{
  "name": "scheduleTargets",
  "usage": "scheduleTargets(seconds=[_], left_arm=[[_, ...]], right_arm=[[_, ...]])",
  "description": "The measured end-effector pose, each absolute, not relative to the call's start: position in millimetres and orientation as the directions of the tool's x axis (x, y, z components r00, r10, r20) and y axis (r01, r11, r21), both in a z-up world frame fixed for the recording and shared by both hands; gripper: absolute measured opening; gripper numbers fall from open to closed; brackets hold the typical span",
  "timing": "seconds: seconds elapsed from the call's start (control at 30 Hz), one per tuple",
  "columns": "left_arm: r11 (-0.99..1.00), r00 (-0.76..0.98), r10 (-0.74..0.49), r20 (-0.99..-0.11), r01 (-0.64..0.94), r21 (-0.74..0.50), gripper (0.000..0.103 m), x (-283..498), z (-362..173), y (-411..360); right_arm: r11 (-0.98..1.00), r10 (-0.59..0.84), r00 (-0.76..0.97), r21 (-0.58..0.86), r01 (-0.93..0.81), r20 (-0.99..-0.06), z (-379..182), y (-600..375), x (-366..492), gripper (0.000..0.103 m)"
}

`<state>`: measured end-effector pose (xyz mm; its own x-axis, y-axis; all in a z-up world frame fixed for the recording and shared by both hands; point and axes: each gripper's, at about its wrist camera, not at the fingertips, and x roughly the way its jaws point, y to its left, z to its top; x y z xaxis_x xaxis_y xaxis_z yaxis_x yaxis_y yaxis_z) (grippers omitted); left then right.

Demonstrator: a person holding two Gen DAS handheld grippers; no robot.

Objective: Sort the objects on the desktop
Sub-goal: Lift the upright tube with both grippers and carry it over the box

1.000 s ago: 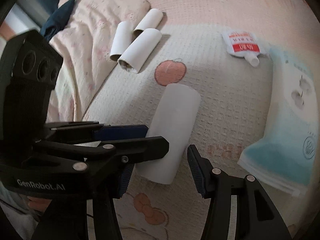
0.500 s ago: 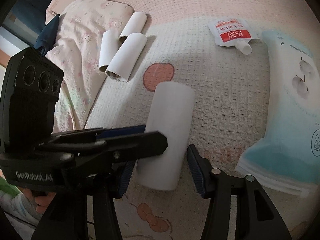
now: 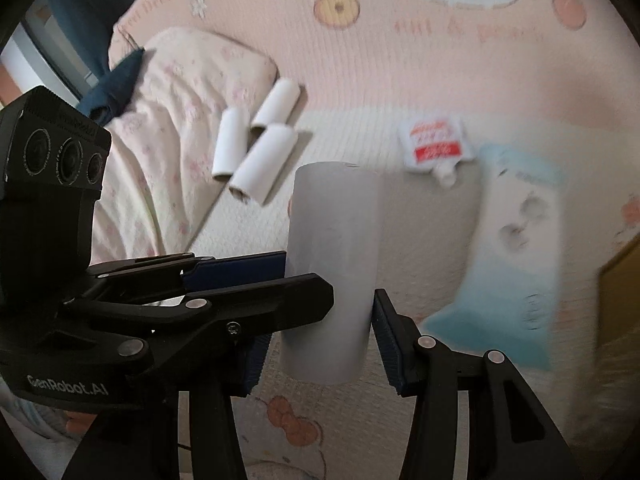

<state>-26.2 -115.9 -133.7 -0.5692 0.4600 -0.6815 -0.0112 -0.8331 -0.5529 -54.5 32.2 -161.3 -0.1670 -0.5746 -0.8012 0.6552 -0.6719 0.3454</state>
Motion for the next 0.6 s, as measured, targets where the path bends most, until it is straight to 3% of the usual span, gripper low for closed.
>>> scheduleTargets(seconds=[0.23,0.6], left_arm=[[-0.878,-0.653,0.44,-0.617,-0.17,-0.446,0.039,-29.2,-71.2,-84.8],[-0.846,-0.651,0.509,-0.563,-0.259,-0.466,0.039,-37.5,-35.4,-58.7]], right_arm=[[-0.701,-0.575,-0.323,0.249,0.668,-0.752,-104.2,55.4,-49.2,0.046],[-0.764,-0.533,-0.503,0.13,0.633,-0.681,-50.1,87.8,-40.7,0.046]])
